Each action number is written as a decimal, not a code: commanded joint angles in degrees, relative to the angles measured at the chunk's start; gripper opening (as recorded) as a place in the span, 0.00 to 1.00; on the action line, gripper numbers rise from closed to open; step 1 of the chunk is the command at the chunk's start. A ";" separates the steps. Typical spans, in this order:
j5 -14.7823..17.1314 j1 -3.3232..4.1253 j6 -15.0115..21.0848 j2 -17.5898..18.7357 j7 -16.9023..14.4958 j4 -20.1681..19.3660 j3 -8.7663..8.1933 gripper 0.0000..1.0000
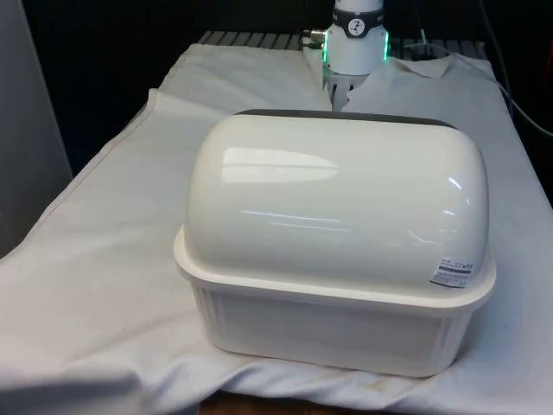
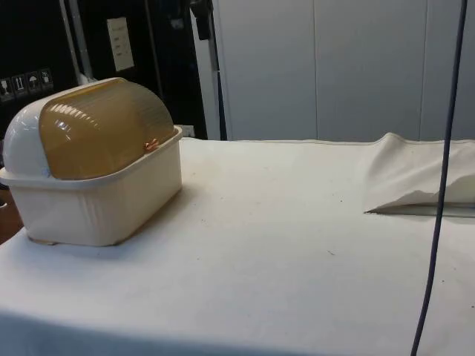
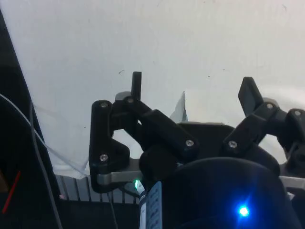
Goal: Open the lid, then close it.
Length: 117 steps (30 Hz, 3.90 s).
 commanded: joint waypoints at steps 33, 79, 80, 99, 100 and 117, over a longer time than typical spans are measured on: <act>-0.06 0.00 2.92 -2.29 0.00 -3.50 0.00 0.00; -0.57 -0.69 31.05 -1.38 2.12 -18.91 -0.97 0.00; -0.57 -0.69 32.14 -0.86 2.46 -19.31 -0.86 0.00; -0.46 -0.74 41.65 5.33 6.30 -20.57 -0.63 0.00; -0.52 -0.74 42.63 6.13 6.76 -20.40 -0.63 0.00; -0.74 -0.69 49.90 13.12 9.91 -17.70 -0.80 0.00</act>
